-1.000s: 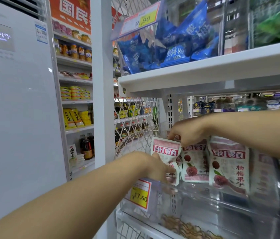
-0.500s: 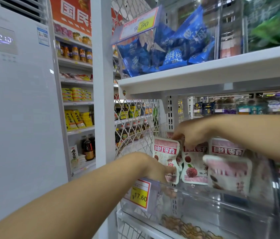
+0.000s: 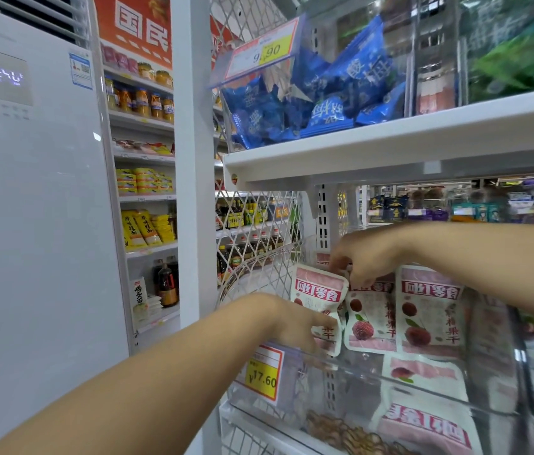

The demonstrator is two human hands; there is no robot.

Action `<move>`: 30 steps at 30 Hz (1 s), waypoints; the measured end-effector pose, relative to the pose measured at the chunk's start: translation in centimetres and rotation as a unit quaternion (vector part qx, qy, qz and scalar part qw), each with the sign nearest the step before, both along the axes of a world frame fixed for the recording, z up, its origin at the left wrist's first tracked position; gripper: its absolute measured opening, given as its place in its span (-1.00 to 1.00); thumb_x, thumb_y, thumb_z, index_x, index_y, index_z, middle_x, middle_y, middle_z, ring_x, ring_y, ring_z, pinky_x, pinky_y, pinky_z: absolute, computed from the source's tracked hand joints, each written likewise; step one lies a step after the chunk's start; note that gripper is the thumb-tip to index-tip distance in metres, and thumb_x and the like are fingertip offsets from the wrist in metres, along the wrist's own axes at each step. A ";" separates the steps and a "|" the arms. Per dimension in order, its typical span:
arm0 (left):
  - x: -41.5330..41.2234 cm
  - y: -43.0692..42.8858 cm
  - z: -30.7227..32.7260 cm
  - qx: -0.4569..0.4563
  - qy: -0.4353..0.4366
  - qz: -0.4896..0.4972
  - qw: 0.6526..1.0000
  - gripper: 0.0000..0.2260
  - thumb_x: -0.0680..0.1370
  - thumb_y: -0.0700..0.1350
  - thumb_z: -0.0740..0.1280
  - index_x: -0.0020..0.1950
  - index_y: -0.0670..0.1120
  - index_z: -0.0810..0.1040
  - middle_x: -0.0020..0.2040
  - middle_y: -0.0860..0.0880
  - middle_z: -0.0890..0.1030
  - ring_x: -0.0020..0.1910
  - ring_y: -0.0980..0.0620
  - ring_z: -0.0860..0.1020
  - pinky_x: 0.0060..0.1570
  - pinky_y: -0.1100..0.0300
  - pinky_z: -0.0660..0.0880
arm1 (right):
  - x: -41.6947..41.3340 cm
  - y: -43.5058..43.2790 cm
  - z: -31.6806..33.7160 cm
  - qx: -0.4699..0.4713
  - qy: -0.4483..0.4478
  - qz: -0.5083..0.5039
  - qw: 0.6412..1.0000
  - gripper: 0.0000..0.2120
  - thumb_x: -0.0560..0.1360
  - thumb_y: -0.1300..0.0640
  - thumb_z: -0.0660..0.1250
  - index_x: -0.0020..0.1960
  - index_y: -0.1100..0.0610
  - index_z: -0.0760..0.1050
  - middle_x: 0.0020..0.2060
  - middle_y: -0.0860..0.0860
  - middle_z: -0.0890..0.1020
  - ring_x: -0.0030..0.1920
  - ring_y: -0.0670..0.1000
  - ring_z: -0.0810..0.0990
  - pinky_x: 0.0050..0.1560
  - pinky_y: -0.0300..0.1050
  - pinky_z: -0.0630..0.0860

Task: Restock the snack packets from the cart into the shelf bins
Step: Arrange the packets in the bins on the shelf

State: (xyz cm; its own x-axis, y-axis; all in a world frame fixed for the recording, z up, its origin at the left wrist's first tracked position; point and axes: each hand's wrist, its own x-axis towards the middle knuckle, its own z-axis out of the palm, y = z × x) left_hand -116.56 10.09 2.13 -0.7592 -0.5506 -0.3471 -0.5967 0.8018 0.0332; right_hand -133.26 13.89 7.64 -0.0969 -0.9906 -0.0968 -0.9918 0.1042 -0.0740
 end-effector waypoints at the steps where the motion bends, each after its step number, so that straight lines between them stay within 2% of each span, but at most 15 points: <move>1: 0.0 -0.1 -0.1 0.005 0.008 0.005 1.000 -0.30 0.63 0.15 0.30 0.65 0.17 -0.02 0.62 -0.02 0.22 0.58 -0.12 0.20 0.53 -0.08 0.19 | 0.0 0.0 0.0 0.001 -0.002 0.000 1.000 -0.57 0.54 0.31 0.36 0.39 0.13 0.49 0.17 -0.01 0.52 0.10 0.02 0.60 -0.12 -0.30 0.55; 3: 0.0 -0.2 -0.2 0.004 0.026 0.017 1.000 -0.29 0.63 0.14 0.31 0.65 0.19 -0.05 0.62 -0.03 0.22 0.57 -0.13 0.22 0.52 -0.09 0.20 | 0.1 -0.1 -0.1 0.008 -0.005 0.002 1.000 -0.58 0.54 0.32 0.35 0.38 0.13 0.50 0.19 0.01 0.57 0.11 0.01 0.60 -0.10 -0.31 0.55; 6: -0.2 -0.3 -0.1 -0.002 0.018 0.031 0.999 -0.24 0.62 0.15 0.31 0.64 0.19 -0.13 0.62 -0.04 0.22 0.58 -0.14 0.21 0.52 -0.08 0.19 | 0.3 -0.4 -0.2 0.024 0.007 0.001 1.000 -0.61 0.53 0.33 0.35 0.35 0.15 0.53 0.18 0.03 0.61 0.05 -0.02 0.60 -0.20 -0.35 0.49; 7: -0.3 -0.2 -0.1 -0.004 0.008 0.033 0.999 -0.22 0.62 0.16 0.31 0.64 0.19 -0.16 0.62 -0.04 0.22 0.58 -0.14 0.20 0.52 -0.08 0.19 | 0.4 -0.4 -0.2 0.027 0.014 0.000 1.000 -0.61 0.53 0.33 0.35 0.35 0.16 0.52 0.19 0.04 0.61 0.08 0.00 0.60 -0.17 -0.32 0.51; 11: -0.2 -0.1 -0.2 -0.012 0.006 0.029 0.999 -0.21 0.61 0.17 0.32 0.65 0.18 -0.15 0.62 -0.05 0.20 0.58 -0.15 0.21 0.51 -0.06 0.21 | 0.5 -0.3 -0.3 0.031 0.017 -0.002 0.999 -0.54 0.53 0.34 0.34 0.41 0.16 0.44 0.28 0.08 0.55 0.23 0.09 0.57 0.19 -0.08 0.58; 14: 0.0 -0.1 -0.2 -0.015 0.022 0.017 1.000 -0.26 0.62 0.15 0.32 0.65 0.18 -0.08 0.61 -0.05 0.23 0.56 -0.14 0.24 0.50 -0.04 0.22 | 0.2 -0.1 -0.3 0.035 0.022 0.004 0.999 -0.50 0.52 0.33 0.36 0.44 0.14 0.41 0.28 0.06 0.54 0.24 0.09 0.55 0.24 -0.02 0.57; 23: 0.2 0.0 -0.3 -0.009 0.079 0.023 0.997 -0.35 0.62 0.12 0.32 0.64 0.16 0.08 0.56 -0.01 0.34 0.52 -0.08 0.33 0.50 0.01 0.25 | 0.2 0.0 0.1 0.041 0.037 -0.001 0.998 -0.40 0.51 0.31 0.40 0.49 0.06 0.35 0.32 0.05 0.49 0.26 0.10 0.55 0.25 -0.02 0.57; 26: 0.2 0.1 -0.3 -0.027 0.111 0.035 0.993 -0.39 0.61 0.14 0.34 0.61 0.16 0.18 0.52 -0.06 0.38 0.44 -0.12 0.41 0.42 0.05 0.34 | 0.1 -0.1 0.1 0.051 0.030 -0.003 0.998 -0.49 0.50 0.34 0.38 0.42 0.10 0.44 0.24 0.07 0.54 0.15 0.07 0.60 0.04 -0.17 0.62; 27: 0.2 0.1 -0.3 -0.032 0.116 0.041 0.992 -0.39 0.60 0.14 0.34 0.60 0.15 0.19 0.51 -0.08 0.32 0.41 -0.16 0.43 0.39 0.04 0.35 | 0.1 -0.2 0.1 0.052 0.029 -0.007 0.998 -0.55 0.51 0.35 0.37 0.38 0.15 0.47 0.22 0.08 0.56 0.11 0.06 0.62 -0.04 -0.21 0.62; 30: 0.2 0.4 -0.1 -0.053 0.087 0.038 0.994 -0.33 0.61 0.15 0.32 0.63 0.09 0.10 0.51 -0.09 0.06 0.43 -0.21 0.38 0.43 0.01 0.32 | 0.3 -0.4 -0.1 0.045 0.015 -0.019 0.999 -0.60 0.53 0.36 0.33 0.36 0.24 0.48 0.22 0.09 0.58 0.09 0.04 0.64 -0.04 -0.25 0.63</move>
State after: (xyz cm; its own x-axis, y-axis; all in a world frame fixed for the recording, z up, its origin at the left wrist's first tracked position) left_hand -116.36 10.53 2.06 -0.7572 -0.6355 -0.1509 -0.6487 0.7588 0.0593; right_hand -133.01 13.54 7.58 -0.1386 -0.9735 -0.1817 -0.9886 0.1468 -0.0325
